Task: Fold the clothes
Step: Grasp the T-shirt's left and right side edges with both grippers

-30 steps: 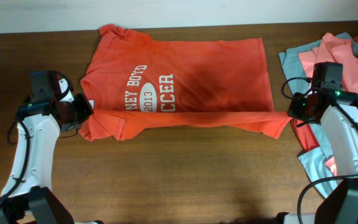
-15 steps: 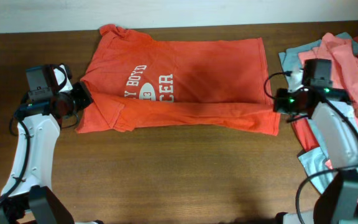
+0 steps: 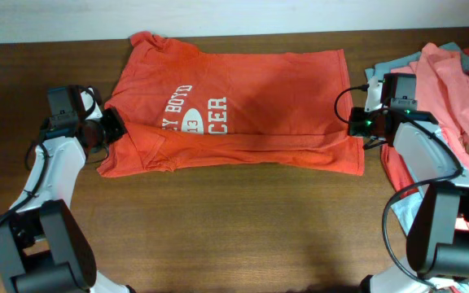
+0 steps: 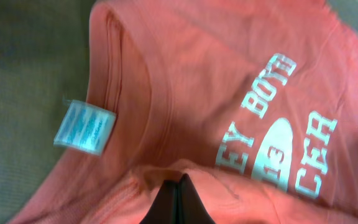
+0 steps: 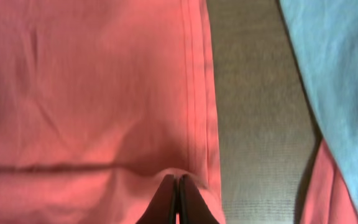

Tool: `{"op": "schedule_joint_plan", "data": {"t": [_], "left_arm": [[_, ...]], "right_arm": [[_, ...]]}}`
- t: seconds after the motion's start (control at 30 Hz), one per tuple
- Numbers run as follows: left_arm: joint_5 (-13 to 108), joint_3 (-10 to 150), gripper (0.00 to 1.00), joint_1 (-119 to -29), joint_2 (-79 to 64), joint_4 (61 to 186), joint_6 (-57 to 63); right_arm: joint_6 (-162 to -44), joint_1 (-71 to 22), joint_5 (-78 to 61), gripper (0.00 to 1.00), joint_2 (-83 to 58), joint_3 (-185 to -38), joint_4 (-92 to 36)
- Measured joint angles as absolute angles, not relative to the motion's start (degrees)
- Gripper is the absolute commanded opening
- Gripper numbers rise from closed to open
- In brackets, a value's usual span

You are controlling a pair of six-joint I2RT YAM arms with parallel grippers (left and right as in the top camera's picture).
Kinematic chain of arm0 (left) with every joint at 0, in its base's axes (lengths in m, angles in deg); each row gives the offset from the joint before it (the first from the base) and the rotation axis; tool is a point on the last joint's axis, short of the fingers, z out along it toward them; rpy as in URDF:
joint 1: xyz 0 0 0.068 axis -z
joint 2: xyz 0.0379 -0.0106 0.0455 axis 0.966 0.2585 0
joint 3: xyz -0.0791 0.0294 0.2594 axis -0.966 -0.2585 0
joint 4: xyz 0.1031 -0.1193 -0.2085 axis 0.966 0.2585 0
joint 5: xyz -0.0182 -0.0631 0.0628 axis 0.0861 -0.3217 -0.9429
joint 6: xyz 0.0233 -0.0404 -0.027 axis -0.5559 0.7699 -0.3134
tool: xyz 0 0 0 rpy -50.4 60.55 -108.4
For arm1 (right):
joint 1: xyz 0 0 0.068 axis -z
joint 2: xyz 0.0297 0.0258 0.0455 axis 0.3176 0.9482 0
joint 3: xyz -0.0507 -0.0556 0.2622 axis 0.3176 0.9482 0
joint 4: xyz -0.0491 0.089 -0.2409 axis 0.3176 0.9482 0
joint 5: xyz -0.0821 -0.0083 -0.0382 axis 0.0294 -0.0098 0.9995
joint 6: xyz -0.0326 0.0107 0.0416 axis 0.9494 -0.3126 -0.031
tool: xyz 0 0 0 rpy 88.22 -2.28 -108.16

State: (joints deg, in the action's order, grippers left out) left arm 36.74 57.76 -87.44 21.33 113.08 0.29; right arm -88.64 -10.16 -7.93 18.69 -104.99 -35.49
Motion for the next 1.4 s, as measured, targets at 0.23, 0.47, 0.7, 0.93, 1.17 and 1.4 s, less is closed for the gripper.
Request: {"op": "schedule_joint_plan", "data": {"t": [0.23, 0.47, 0.7, 0.93, 1.17, 1.4], "left_arm": [[34.86, 57.76, 0.31, -87.4, 21.44, 108.79, 0.29], [33.42, 57.76, 0.6, -87.4, 21.44, 108.44, 0.74], [34.58, 57.74, 0.48, -87.18, 21.46, 123.5, 0.55], [34.84, 55.32, 0.47, -82.61, 21.46, 125.58, -0.89], [33.38, 51.71, 0.46, -79.86, 21.5, 123.37, -1.11], [31.28, 51.14, 0.4, -79.86, 21.72, 121.91, -1.33]], "right_arm": [[-93.21, -10.16, -7.86, 0.4, 19.85, -104.97, -43.21], [-96.34, -10.16, -7.71, 0.51, 19.85, -104.99, -41.4], [-95.92, -10.16, -7.71, 0.55, 19.85, -104.99, -27.1], [-94.76, -10.16, -7.71, 0.55, 19.85, -104.97, -21.22], [-94.5, -10.16, -7.71, 0.55, 19.85, -104.97, -20.83], [-94.37, -10.16, -7.71, 0.56, 19.85, -104.97, -20.76]]}}
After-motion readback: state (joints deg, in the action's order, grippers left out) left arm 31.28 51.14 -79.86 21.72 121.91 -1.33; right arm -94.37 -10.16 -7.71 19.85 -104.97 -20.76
